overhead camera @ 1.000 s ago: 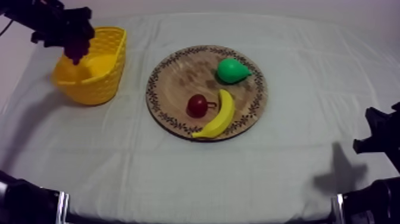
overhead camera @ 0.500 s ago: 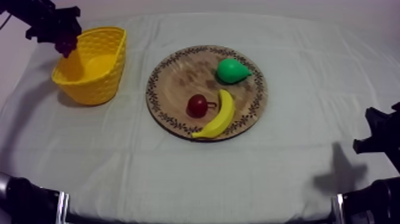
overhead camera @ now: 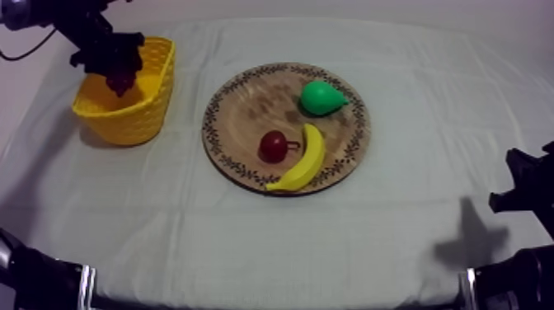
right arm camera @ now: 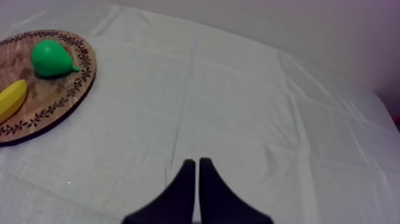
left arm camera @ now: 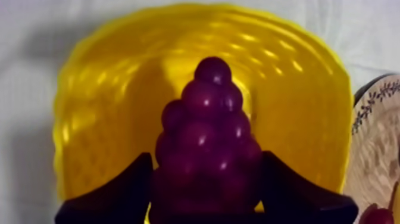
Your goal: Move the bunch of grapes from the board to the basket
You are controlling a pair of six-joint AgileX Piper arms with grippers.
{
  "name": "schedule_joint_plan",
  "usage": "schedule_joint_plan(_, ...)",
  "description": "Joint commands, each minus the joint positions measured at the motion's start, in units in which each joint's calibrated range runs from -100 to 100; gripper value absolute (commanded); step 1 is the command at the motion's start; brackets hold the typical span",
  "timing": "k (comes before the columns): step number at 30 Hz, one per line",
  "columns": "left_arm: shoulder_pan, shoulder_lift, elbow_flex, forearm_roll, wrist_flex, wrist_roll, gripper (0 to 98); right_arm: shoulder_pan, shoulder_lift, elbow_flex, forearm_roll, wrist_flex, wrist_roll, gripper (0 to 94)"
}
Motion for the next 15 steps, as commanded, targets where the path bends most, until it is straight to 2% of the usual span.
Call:
schedule_joint_plan(1, 0.04, 0.14, 0.18, 0.09, -0.4, -0.03, 56.1, 0.01, -0.02, -0.01, 0.01, -0.01, 0.02, 0.5)
schedule_joint_plan(3, 0.08, -0.01, 0.51, 0.12, -0.84, -0.07, 57.3, 0.01, -0.02, -0.01, 0.01, -0.01, 0.02, 0.5)
schedule_joint_plan(5, 0.13, -0.32, 0.78, 0.11, -1.2, -0.29, 62.4, 0.01, -0.02, -0.01, 0.01, -0.01, 0.02, 0.5)
schedule_joint_plan(10, 0.34, -1.57, 1.64, -0.53, -2.16, -0.02, 88.0, 0.01, -0.02, -0.01, 0.01, -0.01, 0.02, 0.5)
schedule_joint_plan(15, 0.45, -3.25, 3.24, -0.76, -4.16, -0.41, 95.0, 0.01, -0.02, -0.01, 0.01, -0.01, 0.02, 0.5)
